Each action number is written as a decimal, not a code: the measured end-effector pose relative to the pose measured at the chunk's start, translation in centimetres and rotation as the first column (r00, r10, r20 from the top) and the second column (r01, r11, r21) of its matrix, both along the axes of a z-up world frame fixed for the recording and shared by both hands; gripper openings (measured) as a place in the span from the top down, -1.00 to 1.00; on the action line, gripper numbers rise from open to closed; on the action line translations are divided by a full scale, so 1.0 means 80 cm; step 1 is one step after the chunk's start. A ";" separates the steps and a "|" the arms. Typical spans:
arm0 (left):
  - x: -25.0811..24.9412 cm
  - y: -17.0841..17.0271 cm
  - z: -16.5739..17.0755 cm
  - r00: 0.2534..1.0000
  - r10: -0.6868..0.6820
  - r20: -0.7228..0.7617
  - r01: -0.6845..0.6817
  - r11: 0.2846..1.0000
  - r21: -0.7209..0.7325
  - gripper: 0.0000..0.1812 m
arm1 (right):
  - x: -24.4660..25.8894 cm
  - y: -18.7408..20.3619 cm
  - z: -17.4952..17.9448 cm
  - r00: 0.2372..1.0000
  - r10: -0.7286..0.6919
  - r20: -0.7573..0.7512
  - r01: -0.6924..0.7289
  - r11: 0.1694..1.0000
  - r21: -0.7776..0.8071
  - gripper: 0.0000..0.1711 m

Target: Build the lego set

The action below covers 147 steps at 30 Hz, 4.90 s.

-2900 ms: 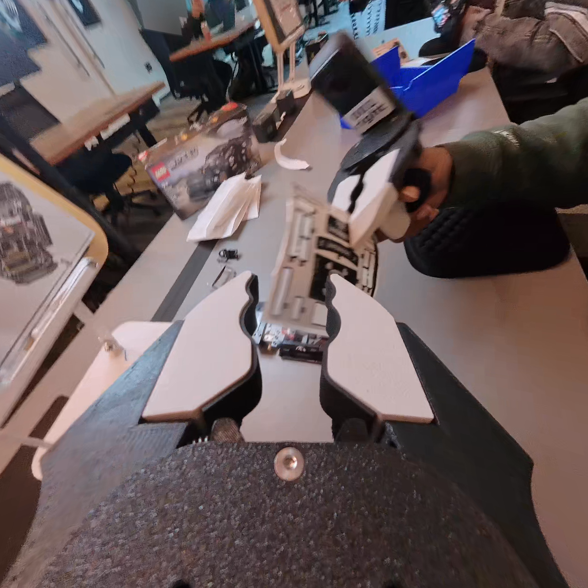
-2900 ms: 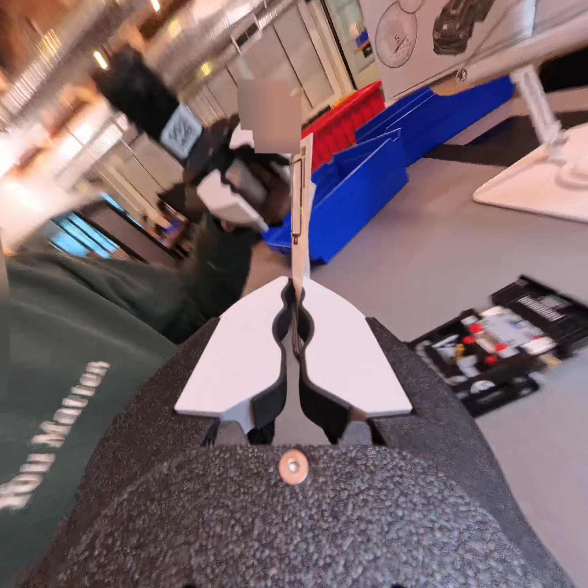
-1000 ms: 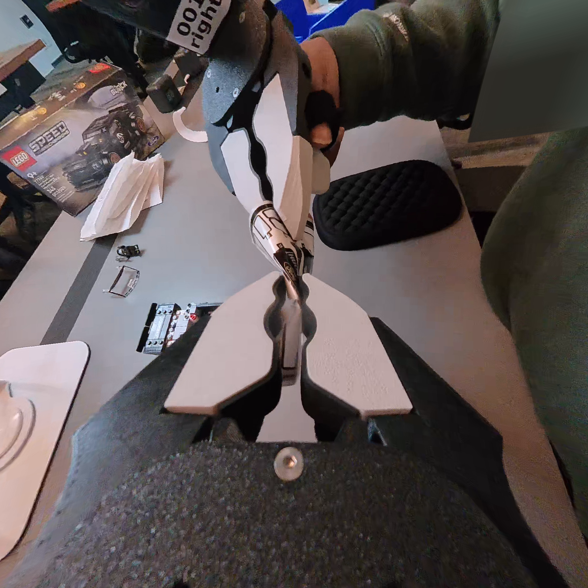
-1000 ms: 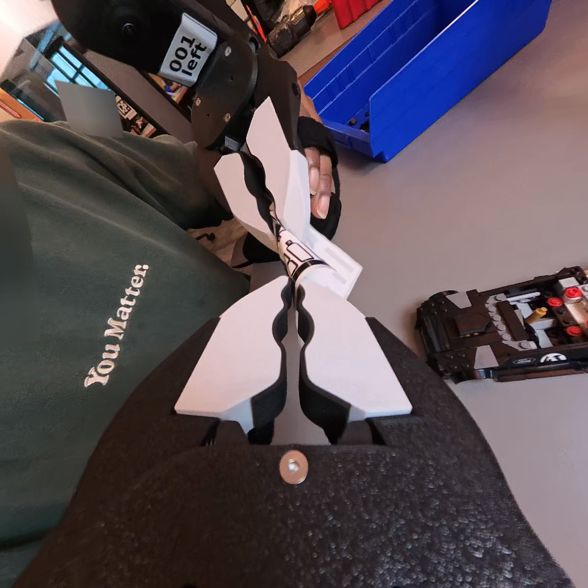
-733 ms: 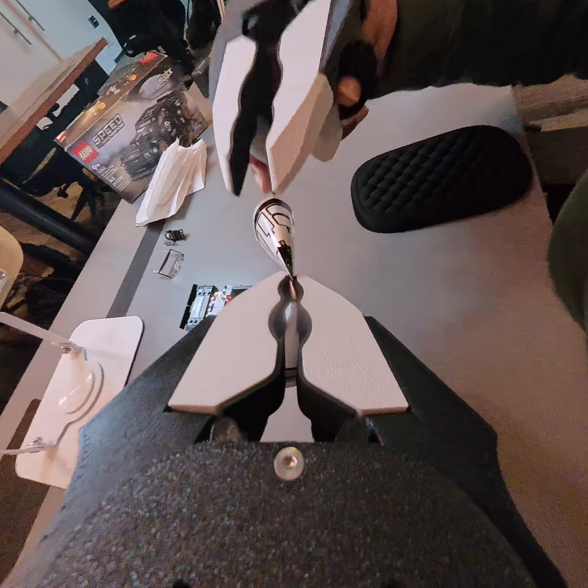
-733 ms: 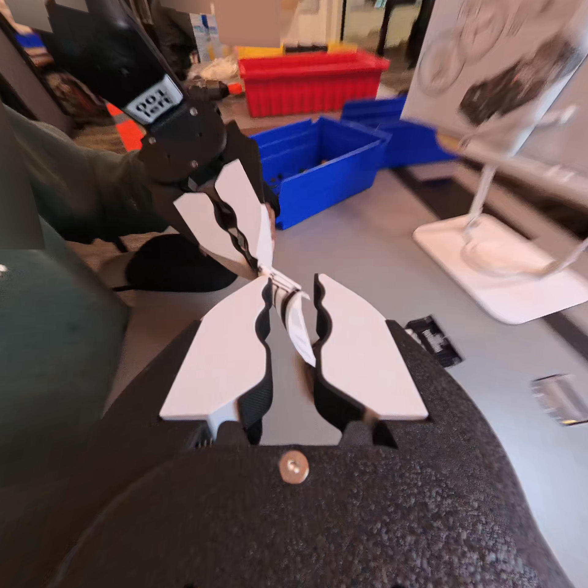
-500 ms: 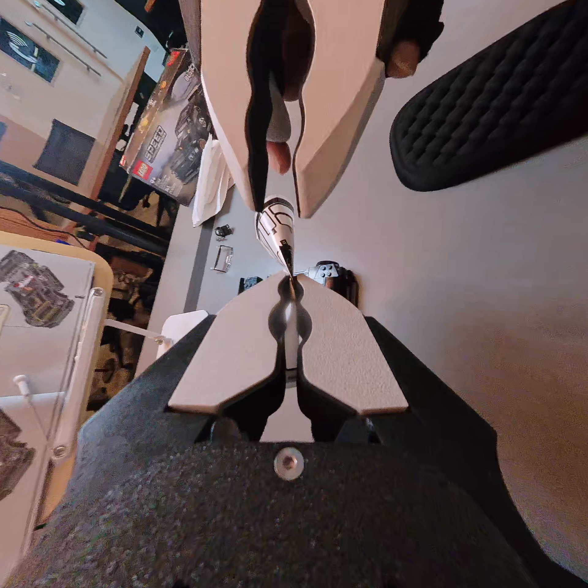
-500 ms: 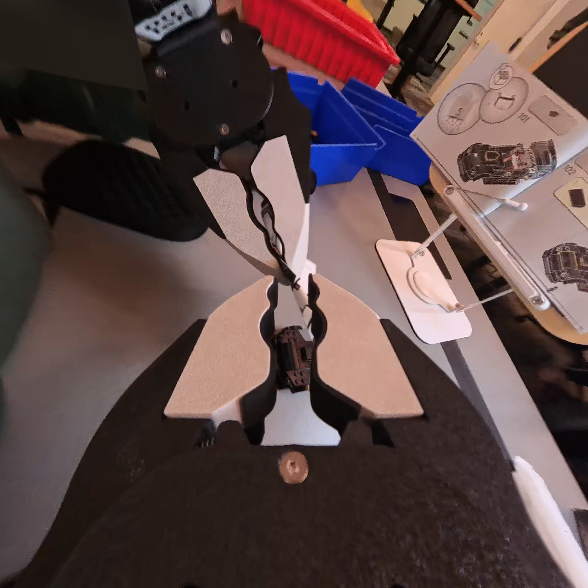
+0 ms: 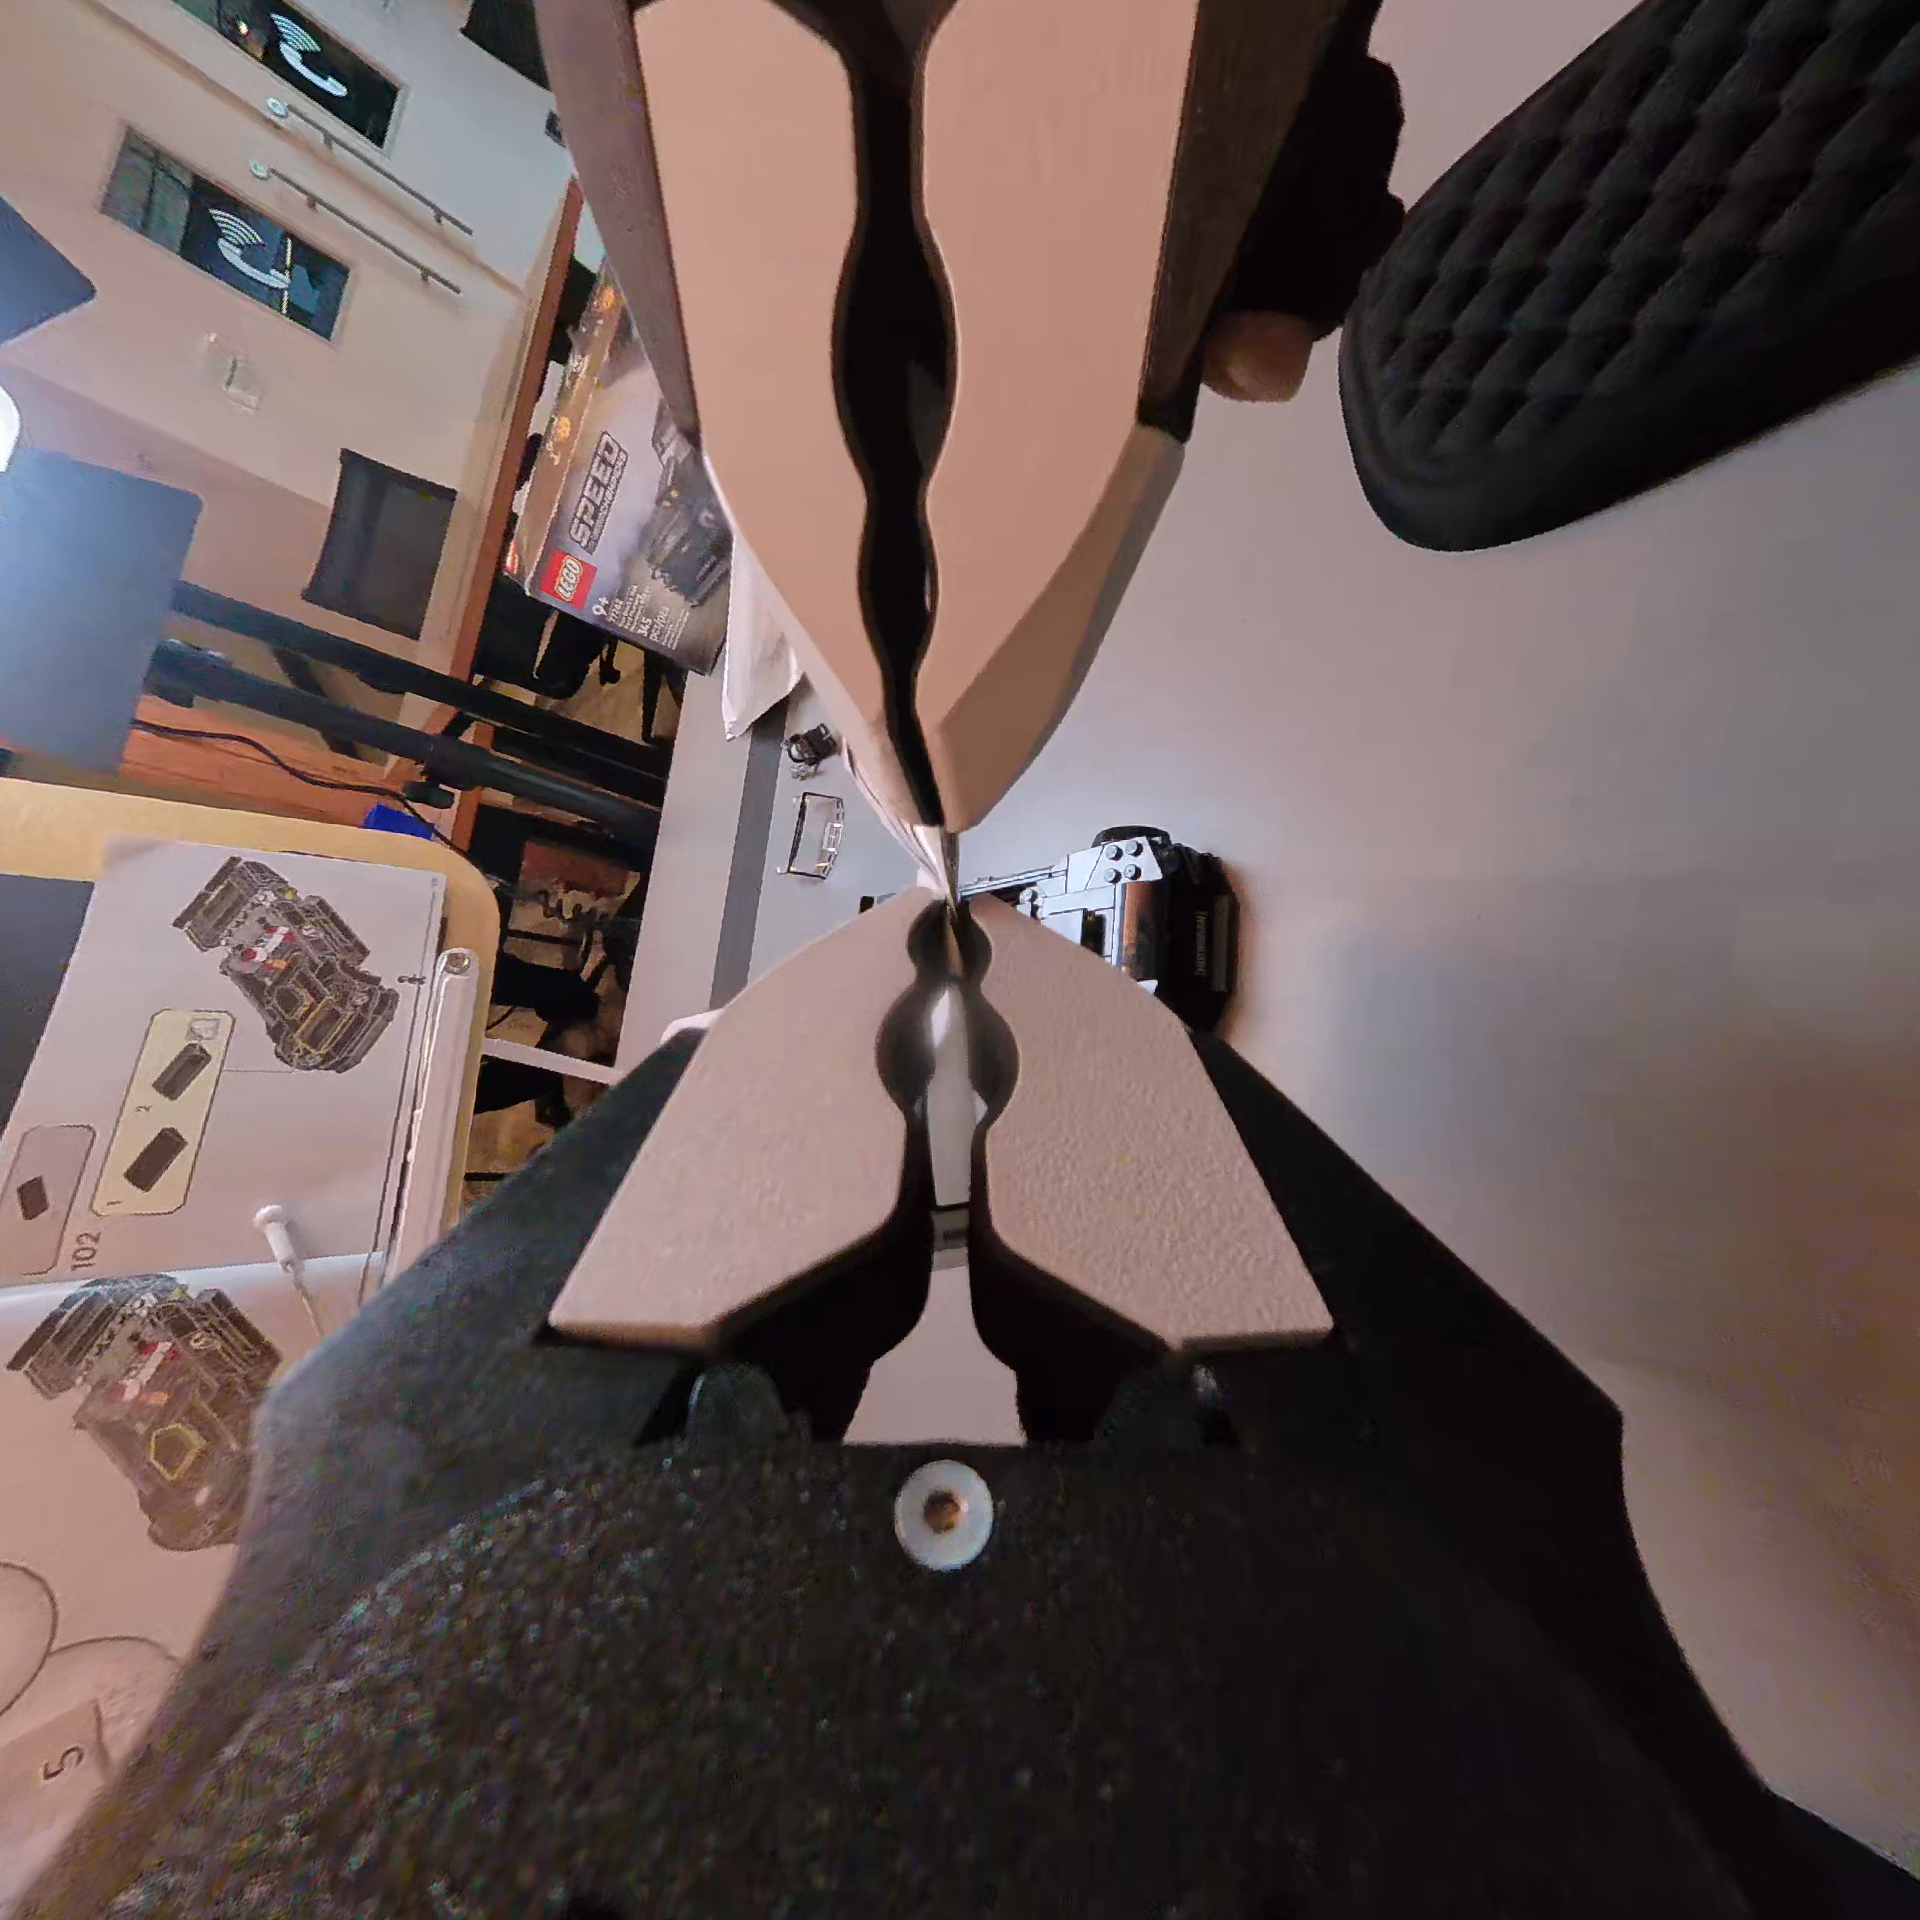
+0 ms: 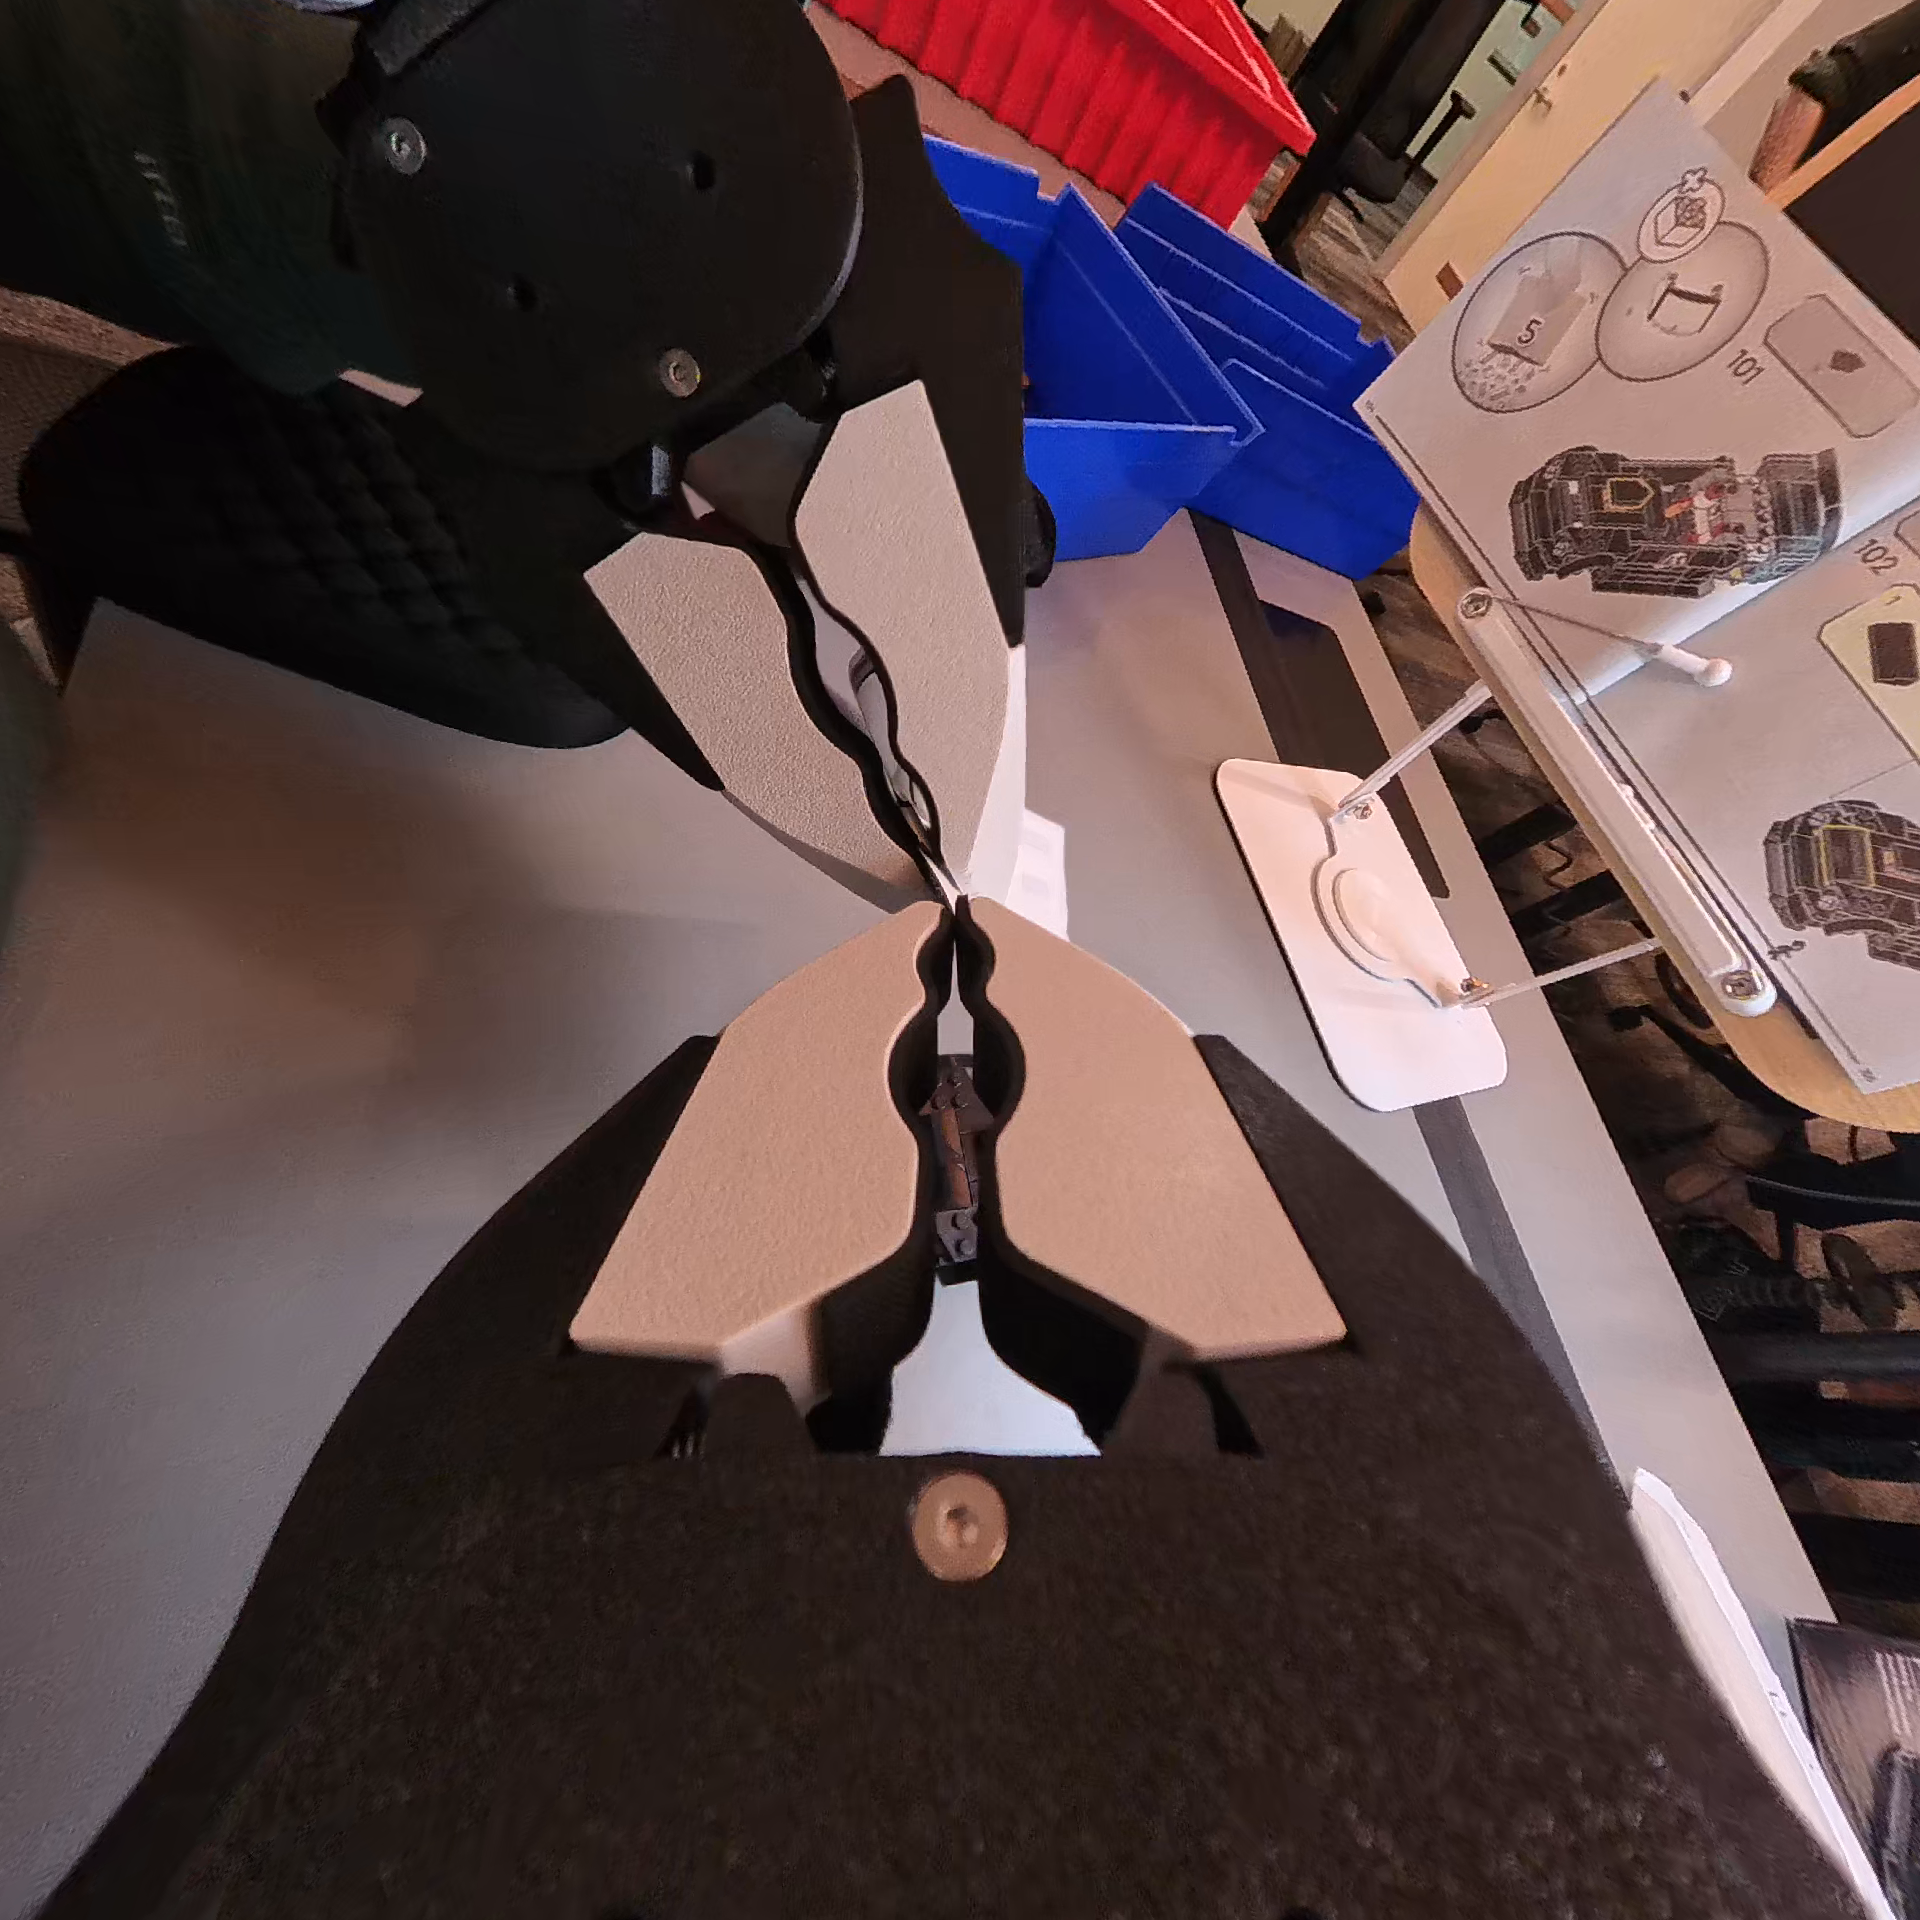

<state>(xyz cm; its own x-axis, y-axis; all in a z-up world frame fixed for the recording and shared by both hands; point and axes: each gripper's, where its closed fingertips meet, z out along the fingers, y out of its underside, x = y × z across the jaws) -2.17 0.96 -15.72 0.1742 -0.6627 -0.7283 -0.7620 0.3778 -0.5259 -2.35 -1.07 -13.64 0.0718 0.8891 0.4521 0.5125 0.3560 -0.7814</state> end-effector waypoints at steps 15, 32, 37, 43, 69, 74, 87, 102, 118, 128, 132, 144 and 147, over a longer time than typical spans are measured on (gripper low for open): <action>-0.003 -0.005 0.000 0.966 0.049 0.253 0.010 0.974 -0.225 0.97 | -0.005 0.001 0.001 0.997 0.009 -0.080 0.005 0.985 0.170 1.00; -0.005 -0.007 -0.002 0.969 0.050 0.241 0.005 0.976 -0.219 0.98 | -0.005 -0.001 0.004 0.991 0.009 -0.130 -0.006 1.000 0.030 0.78; -0.005 -0.008 -0.003 0.971 0.044 0.235 0.008 0.976 -0.218 0.99 | -0.004 0.002 0.002 0.993 0.005 -0.116 0.001 0.999 0.047 0.78; -0.004 -0.009 -0.004 0.974 0.038 0.225 0.010 0.978 -0.210 0.99 | -0.006 0.001 -0.002 0.996 0.013 -0.088 -0.006 0.997 0.083 0.86; -0.001 -0.020 0.003 0.951 0.016 0.308 0.079 0.953 -0.293 0.81 | -0.001 -0.004 0.005 0.992 0.040 -0.116 -0.009 0.966 0.257 1.00; 0.001 -0.041 0.022 0.859 0.011 0.512 0.291 0.812 -0.506 0.58 | 0.002 -0.010 0.009 0.989 0.083 -0.126 -0.036 0.941 0.335 1.00; 0.003 -0.040 0.032 0.729 0.174 0.662 0.551 0.425 -0.718 0.99 | -0.004 -0.030 -0.010 0.987 0.158 0.028 -0.148 0.834 0.531 1.00; -0.089 0.138 -0.022 0.462 0.640 0.614 0.339 0.512 -0.789 1.00 | 0.032 0.019 -0.001 0.938 -0.110 -0.329 0.027 0.969 -0.245 1.00; -0.172 0.262 -0.049 -0.012 0.817 0.577 0.474 0.513 -0.716 1.00 | 0.064 0.068 -0.005 0.800 -0.390 -0.456 -0.227 0.508 -0.831 1.00; -0.199 0.304 -0.082 0.092 0.830 0.551 0.166 0.532 -0.830 1.00 | 0.065 0.086 -0.021 0.790 -0.409 -0.457 -0.233 0.488 -0.841 1.00; -0.194 0.327 -0.047 -0.037 0.775 0.630 0.339 0.603 -0.722 1.00 | 0.064 0.090 -0.019 0.788 -0.410 -0.460 -0.234 0.492 -0.838 1.00; -0.238 0.356 -0.096 -0.060 0.858 0.510 -0.018 0.510 -0.860 0.54 | 0.072 0.091 -0.033 0.807 -0.416 -0.418 -0.138 0.556 -0.820 1.00; -0.246 0.343 -0.095 0.055 0.863 0.503 -0.302 0.494 -0.815 0.37 | 0.068 0.094 -0.040 0.813 -0.417 -0.406 -0.120 0.562 -0.818 1.00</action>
